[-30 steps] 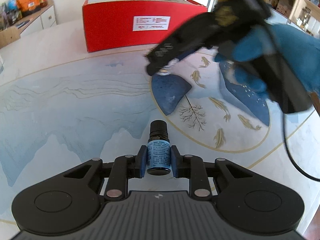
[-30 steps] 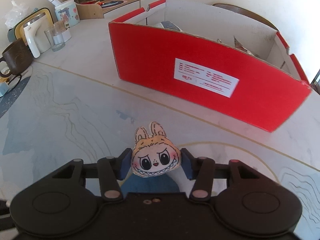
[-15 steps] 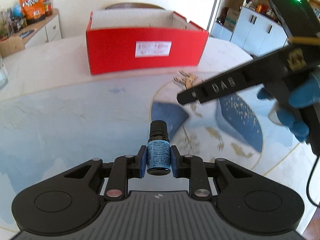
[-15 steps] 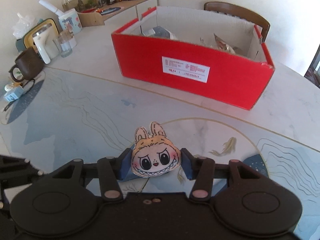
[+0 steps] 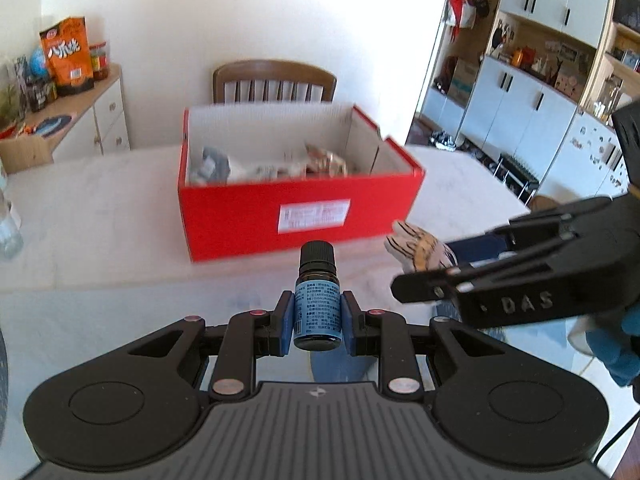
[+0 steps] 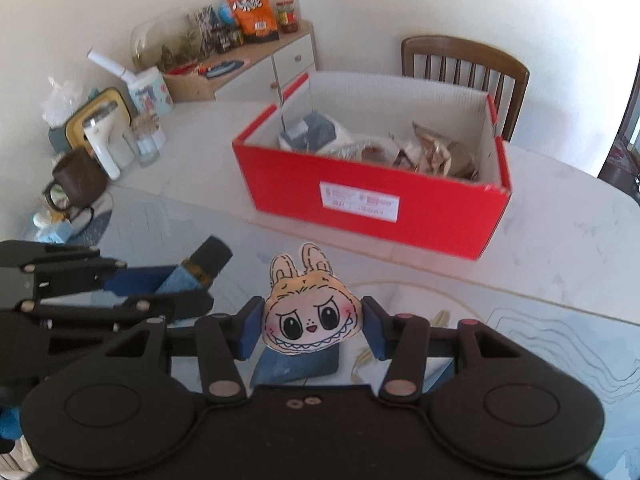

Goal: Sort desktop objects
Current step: 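Lift and carry the bottle and plush bunny over the red box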

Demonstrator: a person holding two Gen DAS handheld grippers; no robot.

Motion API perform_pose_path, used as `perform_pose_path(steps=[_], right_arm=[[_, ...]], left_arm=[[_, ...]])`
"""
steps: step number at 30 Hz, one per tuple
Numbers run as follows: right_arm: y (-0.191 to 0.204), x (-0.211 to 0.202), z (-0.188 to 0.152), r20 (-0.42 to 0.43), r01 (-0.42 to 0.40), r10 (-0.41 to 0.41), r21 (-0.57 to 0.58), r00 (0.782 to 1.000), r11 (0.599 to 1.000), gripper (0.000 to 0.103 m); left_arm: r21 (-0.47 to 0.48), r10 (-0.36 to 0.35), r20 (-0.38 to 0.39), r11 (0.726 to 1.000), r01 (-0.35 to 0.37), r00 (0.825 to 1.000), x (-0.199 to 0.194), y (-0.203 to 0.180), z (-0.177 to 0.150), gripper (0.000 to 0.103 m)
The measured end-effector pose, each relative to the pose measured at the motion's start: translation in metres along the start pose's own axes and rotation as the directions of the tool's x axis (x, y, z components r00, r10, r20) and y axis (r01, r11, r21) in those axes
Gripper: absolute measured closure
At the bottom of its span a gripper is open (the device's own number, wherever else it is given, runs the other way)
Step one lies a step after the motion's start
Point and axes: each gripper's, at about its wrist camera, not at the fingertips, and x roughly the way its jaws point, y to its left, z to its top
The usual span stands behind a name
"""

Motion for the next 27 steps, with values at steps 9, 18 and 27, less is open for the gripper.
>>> perform_pose_path(steps=[9,18,27], right_arm=[[-0.015,-0.016,0.035,0.069,0.013,-0.012,-0.016,0.998,1.0,0.052],[-0.028,-0.008,0.073,0.126,0.047,-0.04,-0.049,0.991,0.998,0.052],[-0.045,0.024,0.111,0.132,0.077,-0.071,-0.038,0.989,0.996,0.052]], left_arm=[[0.045,0.01,0.08,0.999,-0.014,0.997,0.009,0.001,0.056,0.08],[0.056,0.034,0.079,0.998,-0.039,0.996,0.041,0.012,0.1,0.08],[0.081,0.063,0.041,0.995,-0.066,0.997,0.086,0.03,0.136,0.08]])
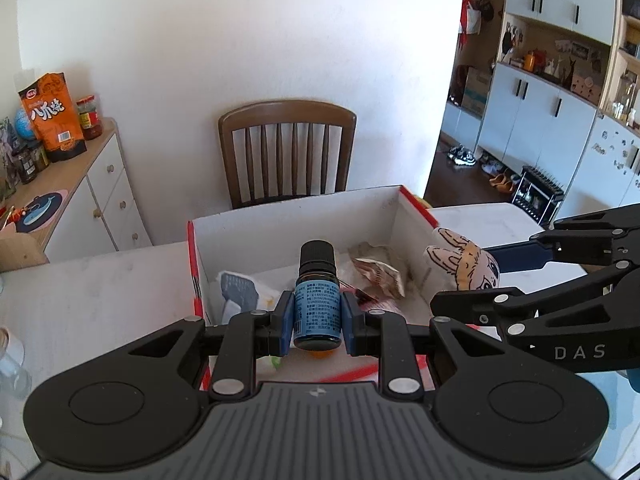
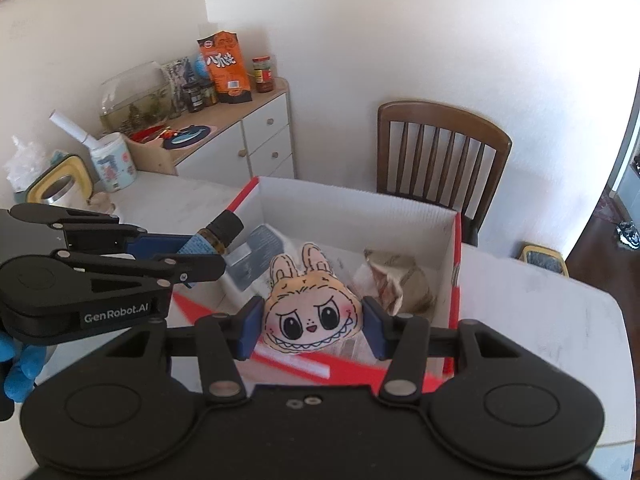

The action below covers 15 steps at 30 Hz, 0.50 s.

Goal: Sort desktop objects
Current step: 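Lift and carry the bottle and plush bunny over the red box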

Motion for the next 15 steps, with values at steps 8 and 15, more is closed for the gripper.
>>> perform_pose_path(steps=[8,15], right_arm=[[-0.013,0.045,0.015,-0.03,0.017,-0.016,0.022,0.999,1.0,0.052],[-0.018,0.084,0.017,-0.087,0.007,-0.004,0.031,0.996,1.0,0.052]], left_arm=[[-0.002,0.003,-0.066,1.0,-0.003,0.998,0.051,0.021,0.021,0.08],[0.004,0.038,-0.144,0.999,-0.038,0.989,0.095,0.031,0.021,0.08]])
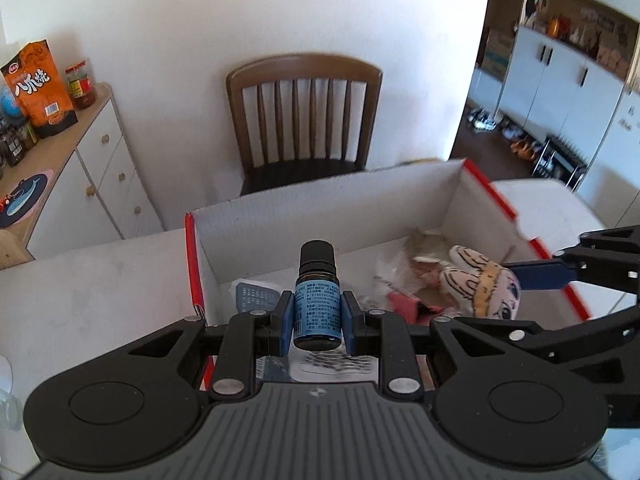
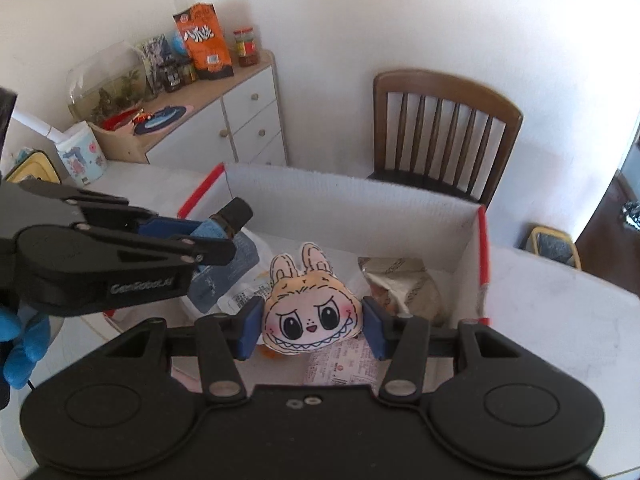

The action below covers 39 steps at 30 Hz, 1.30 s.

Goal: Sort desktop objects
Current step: 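Lift and carry the bottle and plush bunny over the red box, then open left gripper dropping the bottle while right gripper releases the plush bunny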

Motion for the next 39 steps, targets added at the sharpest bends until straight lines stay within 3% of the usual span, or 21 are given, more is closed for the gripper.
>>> perform_pose_path(steps=[10,20,32,39], right_arm=[[-0.003,0.043,-0.01,-0.1,0.021,-0.022,-0.005,0.995,1.0,0.052],[0.003,0.06,-0.016,-0.146,0.017,-0.019,-0.014,0.989,1.0,0.052],[0.003,0.065,-0.02,-0.161,0.024,-0.025,-0.01,0.987,1.0,0.05],[-0.001,0.057,-0.022,-0.143,0.031,-0.029,0.008,0.989,0.999,0.041]], left_arm=[[-0.013,-0.023,-0.109,1.0,0.021,0.994,0.042,0.004,0.003,0.08],[0.005,-0.027,-0.173,1.0,0.028,0.985,0.062,-0.001,-0.004,0.08],[-0.01,-0.035,-0.192,0.999,0.034,0.981,0.067,-0.003,-0.001,0.08],[-0.039,-0.009,-0.159,0.999,0.003,0.987,0.054,0.002,-0.001,0.08]])
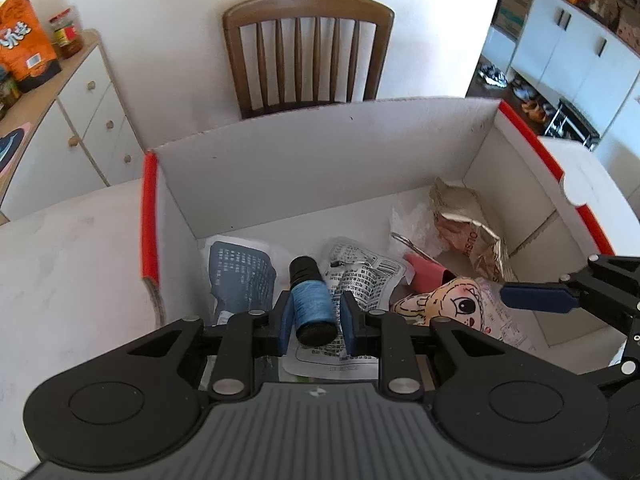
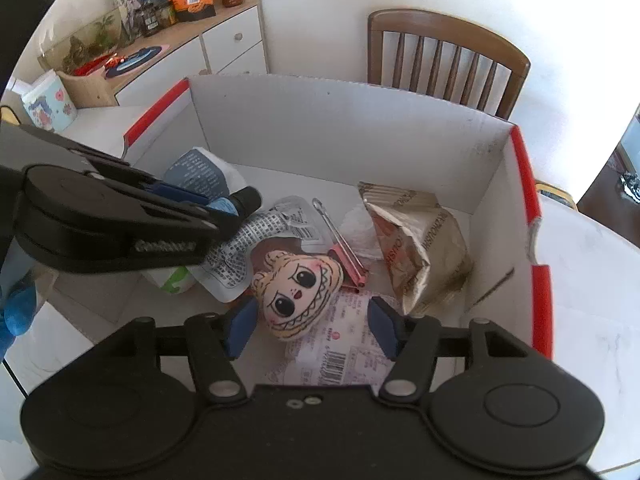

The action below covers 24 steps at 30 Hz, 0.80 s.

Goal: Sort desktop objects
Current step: 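Open left gripper dropping the bottle while right gripper releases the plush bunny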

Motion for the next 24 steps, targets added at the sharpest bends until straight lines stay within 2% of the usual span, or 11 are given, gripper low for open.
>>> perform_pose_path(steps=[13,24], right_arm=[[-0.006,-0.048,-0.011,0.08,-0.04,0.039,0.009,0.996,0.999,0.036],[-0.004,-0.103,-0.027,0.206,-0.049,0.049,-0.007,0.977,0.999,0.036]], left_arm=[[-0.01,-0.019,0.071,1.0,0.02,0.997,-0.05,-0.007,-0.015,0.08],[-0.02,-0.026,0.143,0.999,0.029,0.989,-0.101,-0.018,-0.041,0.08]])
